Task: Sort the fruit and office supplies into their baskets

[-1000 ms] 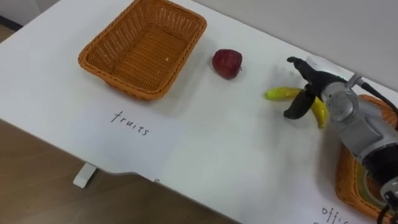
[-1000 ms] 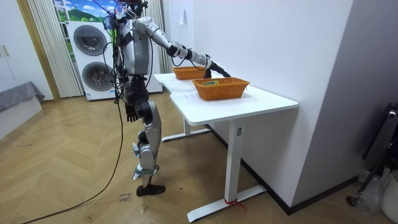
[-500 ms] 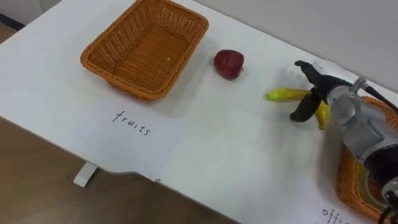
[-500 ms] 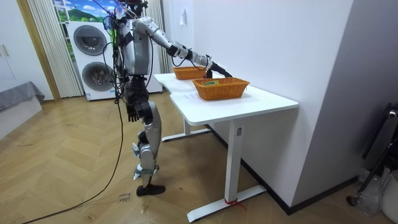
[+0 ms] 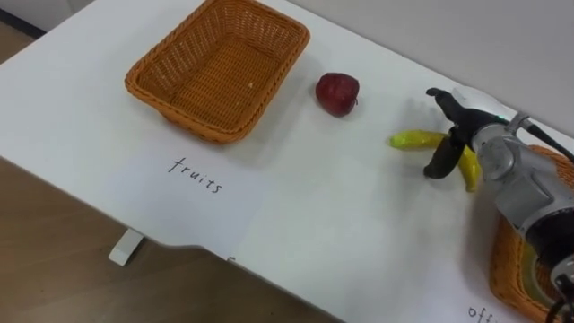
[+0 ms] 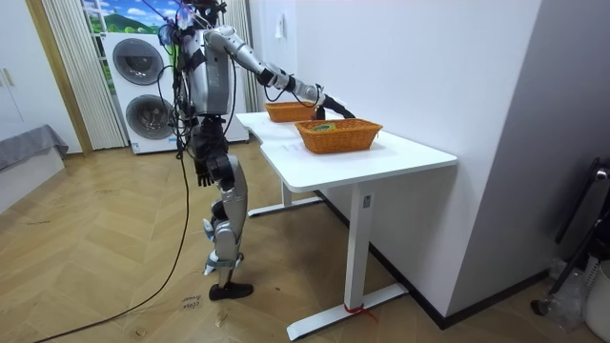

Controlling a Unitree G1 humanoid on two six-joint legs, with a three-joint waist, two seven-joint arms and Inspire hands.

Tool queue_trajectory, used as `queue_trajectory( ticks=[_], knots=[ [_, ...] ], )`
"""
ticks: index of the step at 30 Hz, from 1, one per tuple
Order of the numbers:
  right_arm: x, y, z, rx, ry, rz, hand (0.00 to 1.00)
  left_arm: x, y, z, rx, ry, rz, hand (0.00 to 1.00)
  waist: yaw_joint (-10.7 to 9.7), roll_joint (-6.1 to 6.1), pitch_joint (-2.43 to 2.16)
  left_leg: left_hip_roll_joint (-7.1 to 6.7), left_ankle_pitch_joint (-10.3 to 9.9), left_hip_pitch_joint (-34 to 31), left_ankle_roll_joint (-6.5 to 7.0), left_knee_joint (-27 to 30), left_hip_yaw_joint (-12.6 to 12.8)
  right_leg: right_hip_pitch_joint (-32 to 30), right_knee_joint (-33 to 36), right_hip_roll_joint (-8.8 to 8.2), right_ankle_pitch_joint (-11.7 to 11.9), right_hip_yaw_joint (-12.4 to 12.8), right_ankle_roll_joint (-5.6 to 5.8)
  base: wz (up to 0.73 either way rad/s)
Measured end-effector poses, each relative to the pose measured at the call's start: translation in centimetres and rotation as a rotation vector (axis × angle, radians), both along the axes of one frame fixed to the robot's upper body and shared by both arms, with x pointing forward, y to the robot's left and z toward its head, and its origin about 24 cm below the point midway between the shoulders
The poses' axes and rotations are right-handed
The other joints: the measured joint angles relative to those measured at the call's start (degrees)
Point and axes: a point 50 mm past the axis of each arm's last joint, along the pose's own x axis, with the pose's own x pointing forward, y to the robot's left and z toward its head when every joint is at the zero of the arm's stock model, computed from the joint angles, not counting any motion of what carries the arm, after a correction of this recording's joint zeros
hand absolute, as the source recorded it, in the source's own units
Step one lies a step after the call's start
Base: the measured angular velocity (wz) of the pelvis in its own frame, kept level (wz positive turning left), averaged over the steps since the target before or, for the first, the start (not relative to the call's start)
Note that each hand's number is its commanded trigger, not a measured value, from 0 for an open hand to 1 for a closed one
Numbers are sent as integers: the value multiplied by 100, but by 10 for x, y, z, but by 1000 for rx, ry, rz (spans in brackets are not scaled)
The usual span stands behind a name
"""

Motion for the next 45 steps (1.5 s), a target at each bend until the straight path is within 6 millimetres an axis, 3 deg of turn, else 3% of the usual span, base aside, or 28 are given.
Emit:
queue_trajectory(
  ticks=[10,19,29,45],
  knots=[
    [0,0,0,0,-11,10,0,-9,1,-3,-2,38,11,0,7,45,34,-2,0,2,0,-3,0,1,-2,0,0,-1,-1,0],
    [1,3,1,0,-29,30,0,-8,1,-3,2,43,2,0,6,30,24,-2,8,-90,-6,7,-16,-78,1,1,13,-11,-15,0],
    [1,3,0,-6,-33,31,0,4,-2,-2,-1,28,-37,0,75,127,64,1,8,-187,-10,101,-82,-92,-1,18,40,-22,-28,1],
    [-2,-10,-3,-64,13,9,0,30,-8,2,-3,-16,-87,0,320,162,51,58,52,-487,-80,293,-233,-279,13,88,137,-179,-131,3]
  ],
)
